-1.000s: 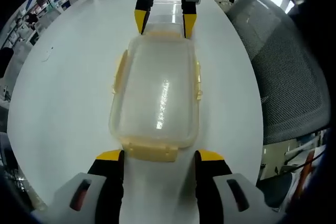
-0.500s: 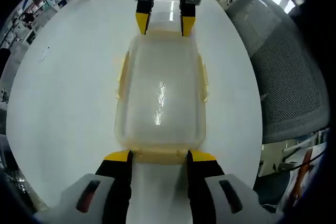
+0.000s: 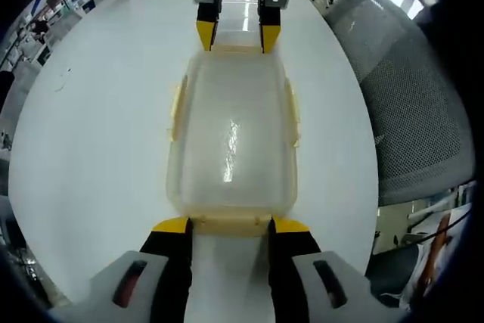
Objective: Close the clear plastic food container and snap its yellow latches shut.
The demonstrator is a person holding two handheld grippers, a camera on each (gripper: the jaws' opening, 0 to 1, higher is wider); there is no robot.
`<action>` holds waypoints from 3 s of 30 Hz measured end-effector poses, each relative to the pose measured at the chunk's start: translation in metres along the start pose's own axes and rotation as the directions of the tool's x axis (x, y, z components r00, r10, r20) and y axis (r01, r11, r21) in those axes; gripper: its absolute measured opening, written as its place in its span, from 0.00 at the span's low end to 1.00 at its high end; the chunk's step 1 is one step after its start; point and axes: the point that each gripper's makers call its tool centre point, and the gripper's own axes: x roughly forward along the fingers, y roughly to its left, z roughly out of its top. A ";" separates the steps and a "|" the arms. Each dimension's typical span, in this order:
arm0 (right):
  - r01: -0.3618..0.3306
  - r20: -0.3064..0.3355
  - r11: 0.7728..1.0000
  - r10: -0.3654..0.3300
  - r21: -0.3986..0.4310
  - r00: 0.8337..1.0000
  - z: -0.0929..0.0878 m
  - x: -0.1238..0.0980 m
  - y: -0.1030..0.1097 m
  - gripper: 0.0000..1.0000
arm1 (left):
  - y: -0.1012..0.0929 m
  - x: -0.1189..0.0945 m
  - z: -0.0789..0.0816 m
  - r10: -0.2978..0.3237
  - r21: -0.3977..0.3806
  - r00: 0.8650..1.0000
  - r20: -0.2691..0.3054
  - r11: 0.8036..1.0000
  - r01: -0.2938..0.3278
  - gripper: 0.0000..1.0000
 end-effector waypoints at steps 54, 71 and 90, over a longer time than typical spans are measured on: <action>-0.037 0.045 0.999 0.036 0.013 0.998 0.017 -0.060 -0.003 0.37 | 0.007 -0.056 0.024 -0.005 0.022 1.000 0.022 1.000 0.005 0.37; -0.031 0.039 1.000 0.031 0.005 0.999 0.014 -0.077 -0.008 0.37 | 0.011 -0.068 0.037 -0.006 0.016 1.000 0.017 1.000 0.006 0.37; -0.037 0.028 0.999 0.037 0.013 0.999 -0.012 -0.089 -0.007 0.37 | 0.009 -0.060 0.065 -0.014 0.014 1.000 0.018 1.000 0.013 0.37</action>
